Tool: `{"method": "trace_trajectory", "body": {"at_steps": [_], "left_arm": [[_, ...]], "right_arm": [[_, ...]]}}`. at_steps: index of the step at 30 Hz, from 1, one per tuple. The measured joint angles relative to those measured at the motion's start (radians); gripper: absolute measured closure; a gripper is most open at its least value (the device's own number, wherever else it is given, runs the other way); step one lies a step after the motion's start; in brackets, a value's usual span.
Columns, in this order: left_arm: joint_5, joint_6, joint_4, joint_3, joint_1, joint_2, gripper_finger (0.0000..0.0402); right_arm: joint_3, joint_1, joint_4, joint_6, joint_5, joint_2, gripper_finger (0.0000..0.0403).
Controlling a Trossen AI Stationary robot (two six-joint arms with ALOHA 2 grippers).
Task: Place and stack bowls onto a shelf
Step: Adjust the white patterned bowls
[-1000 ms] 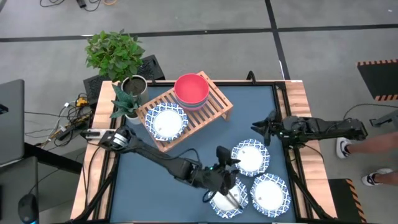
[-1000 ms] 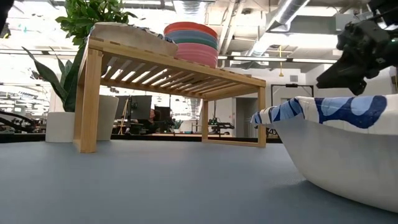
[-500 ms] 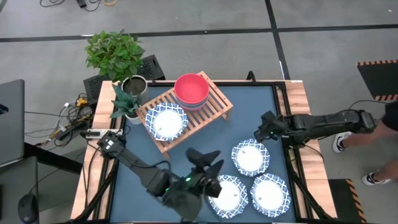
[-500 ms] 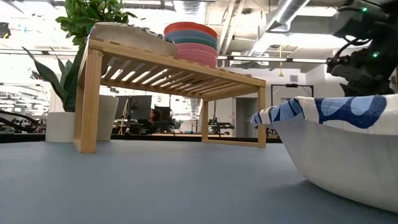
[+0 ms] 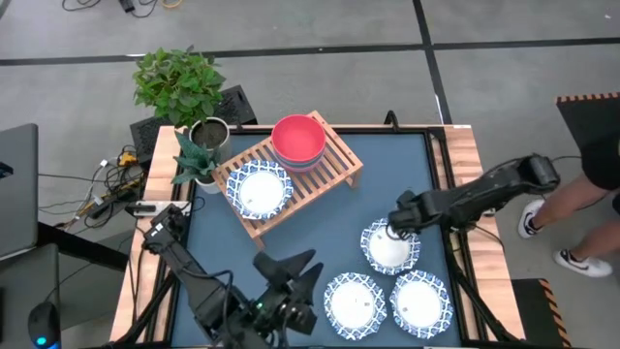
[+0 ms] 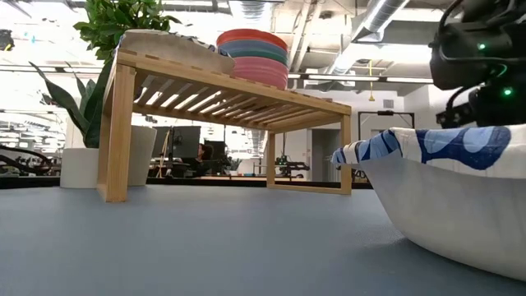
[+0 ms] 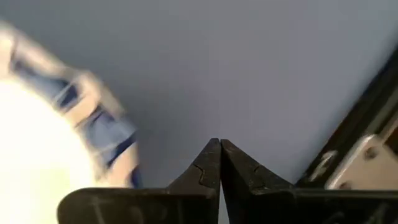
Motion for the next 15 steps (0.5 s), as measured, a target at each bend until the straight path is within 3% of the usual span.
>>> {"method": "trace_trajectory", "body": {"at_steps": [7,15], "left_arm": [[0.0,0.0,0.001,0.0,-0.023,0.0,0.0214],[0.0,-0.002,0.001,0.0,-0.022,0.0,0.0214]], "right_arm": [[0.107,0.06,0.061,0.006,-0.037,0.16,0.0378],[0.316,0.037,0.256,-0.234,0.019,0.298,0.0372]]}}
